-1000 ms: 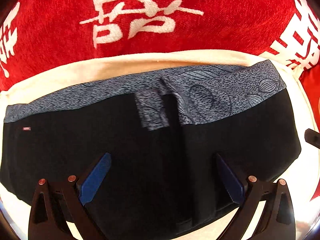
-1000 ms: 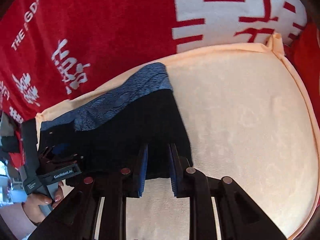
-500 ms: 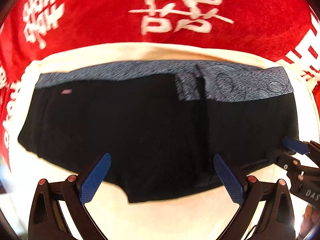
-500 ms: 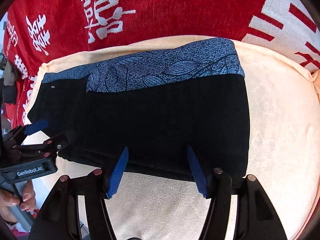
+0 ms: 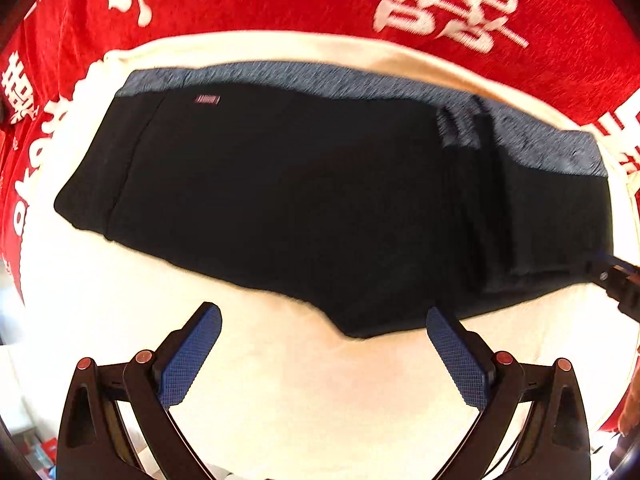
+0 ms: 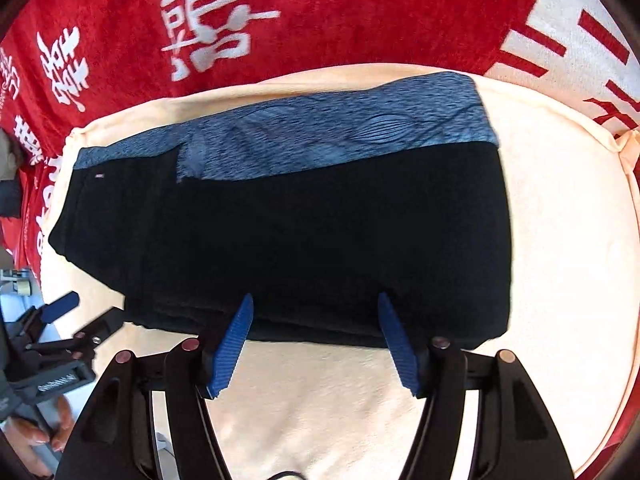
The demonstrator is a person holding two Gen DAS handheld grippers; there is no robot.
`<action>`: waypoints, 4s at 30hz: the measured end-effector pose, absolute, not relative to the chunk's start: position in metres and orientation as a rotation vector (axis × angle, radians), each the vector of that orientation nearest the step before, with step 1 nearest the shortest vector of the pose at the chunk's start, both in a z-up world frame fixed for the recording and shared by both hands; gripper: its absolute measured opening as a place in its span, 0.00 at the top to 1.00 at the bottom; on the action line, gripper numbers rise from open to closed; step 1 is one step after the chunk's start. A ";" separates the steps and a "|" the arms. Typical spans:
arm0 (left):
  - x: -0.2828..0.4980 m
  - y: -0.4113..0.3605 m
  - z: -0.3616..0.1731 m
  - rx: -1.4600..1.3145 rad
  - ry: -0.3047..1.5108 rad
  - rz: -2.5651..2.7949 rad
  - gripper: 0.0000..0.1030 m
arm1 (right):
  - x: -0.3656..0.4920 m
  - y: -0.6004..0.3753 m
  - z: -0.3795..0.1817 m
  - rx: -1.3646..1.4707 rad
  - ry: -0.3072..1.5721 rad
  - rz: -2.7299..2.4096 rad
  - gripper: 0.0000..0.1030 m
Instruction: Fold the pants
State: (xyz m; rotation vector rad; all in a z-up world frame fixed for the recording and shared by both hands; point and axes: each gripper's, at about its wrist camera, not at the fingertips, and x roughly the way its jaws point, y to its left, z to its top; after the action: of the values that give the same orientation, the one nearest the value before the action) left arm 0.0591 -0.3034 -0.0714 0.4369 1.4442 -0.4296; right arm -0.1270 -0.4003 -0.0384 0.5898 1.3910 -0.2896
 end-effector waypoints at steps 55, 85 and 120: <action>0.139 -0.106 -0.095 0.004 1.547 -0.280 0.00 | -0.033 -0.226 -0.037 0.410 1.628 -0.075 0.18; 0.232 -0.111 -0.126 -0.449 1.444 -0.473 0.01 | -0.021 -0.221 -0.047 0.451 1.603 -0.077 0.18; 0.138 -0.210 -0.062 0.540 0.950 -0.496 0.65 | 0.217 -0.118 -0.043 0.436 1.789 0.429 0.83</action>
State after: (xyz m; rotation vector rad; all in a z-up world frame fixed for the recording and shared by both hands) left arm 0.1382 -0.2101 -0.0624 0.5403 0.9496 -0.4961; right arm 0.2171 -0.1182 -0.0433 0.4357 1.7891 0.4288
